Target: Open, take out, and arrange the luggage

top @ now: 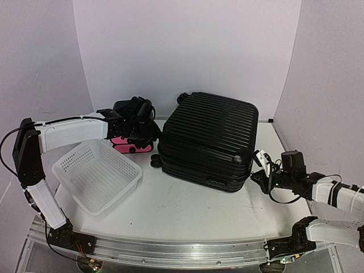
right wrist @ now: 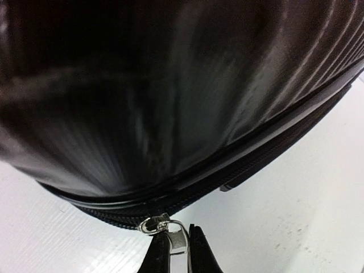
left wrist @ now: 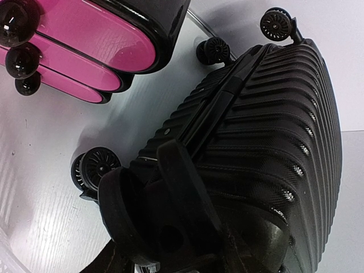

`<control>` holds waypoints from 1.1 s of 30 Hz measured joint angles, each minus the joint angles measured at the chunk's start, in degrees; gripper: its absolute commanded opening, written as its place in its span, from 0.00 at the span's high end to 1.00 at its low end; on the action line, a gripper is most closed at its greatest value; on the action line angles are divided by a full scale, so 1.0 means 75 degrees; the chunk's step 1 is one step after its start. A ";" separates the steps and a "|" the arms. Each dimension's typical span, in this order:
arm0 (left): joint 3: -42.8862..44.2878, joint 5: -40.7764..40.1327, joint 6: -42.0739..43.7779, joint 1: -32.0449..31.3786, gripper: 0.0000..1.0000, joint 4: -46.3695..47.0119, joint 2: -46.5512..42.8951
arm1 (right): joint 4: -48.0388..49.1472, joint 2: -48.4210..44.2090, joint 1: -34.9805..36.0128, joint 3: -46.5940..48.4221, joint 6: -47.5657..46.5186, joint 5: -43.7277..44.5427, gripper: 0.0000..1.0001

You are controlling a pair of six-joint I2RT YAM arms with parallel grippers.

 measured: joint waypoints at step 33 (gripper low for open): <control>-0.0271 0.0076 0.0405 0.0082 0.85 -0.0117 -0.0329 | 0.1306 0.6391 -0.2774 0.5030 -0.0487 -0.2037 1.00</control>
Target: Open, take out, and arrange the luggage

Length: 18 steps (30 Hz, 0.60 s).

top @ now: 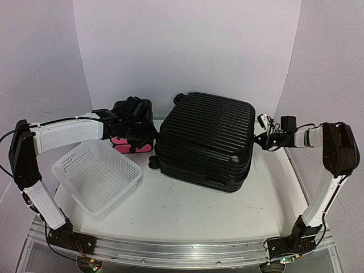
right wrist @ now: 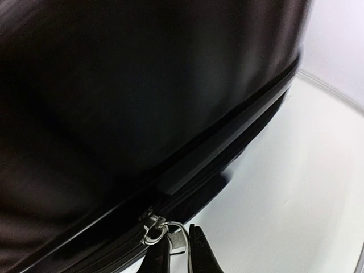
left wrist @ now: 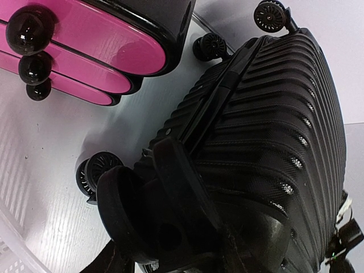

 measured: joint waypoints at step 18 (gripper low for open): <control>0.0082 0.0055 0.0641 0.0020 0.73 0.0050 -0.0026 | 0.0997 0.5263 -0.0391 0.6455 0.0600 -0.2028 1.00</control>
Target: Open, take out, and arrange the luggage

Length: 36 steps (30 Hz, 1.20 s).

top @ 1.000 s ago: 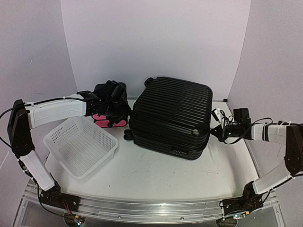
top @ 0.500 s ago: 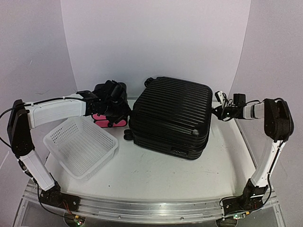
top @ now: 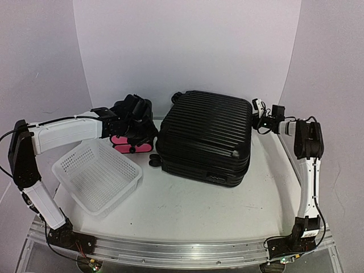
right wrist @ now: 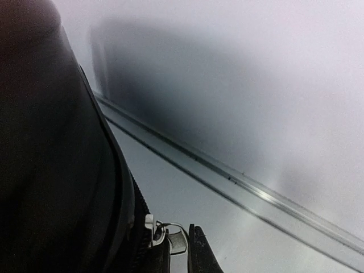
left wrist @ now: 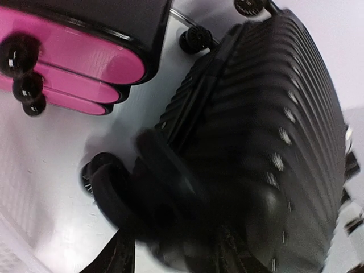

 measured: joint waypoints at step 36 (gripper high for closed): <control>0.2034 0.2168 0.6385 -0.0379 0.01 -0.2025 -0.0353 | -0.0833 -1.1485 -0.0650 -1.1698 0.2247 0.1769 1.00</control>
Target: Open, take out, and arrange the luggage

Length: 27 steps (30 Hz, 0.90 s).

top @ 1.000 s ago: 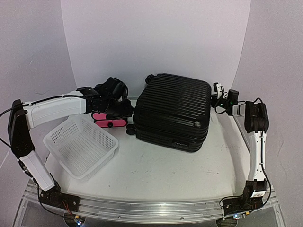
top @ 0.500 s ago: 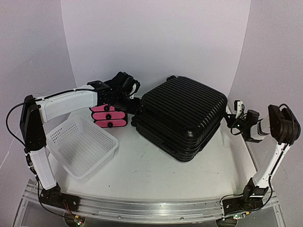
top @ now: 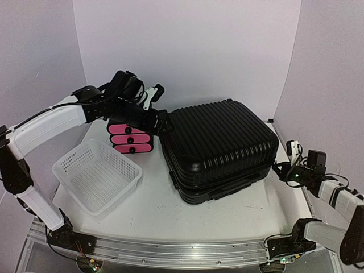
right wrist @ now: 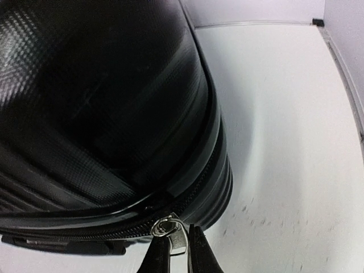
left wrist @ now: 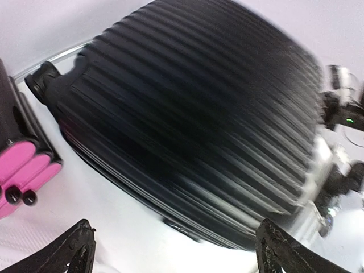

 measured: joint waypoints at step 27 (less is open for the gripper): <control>-0.0364 -0.3147 -0.2871 -0.3558 0.11 -0.0402 0.1227 | -0.4366 -0.0560 0.0096 0.1247 -0.0988 0.0749 1.00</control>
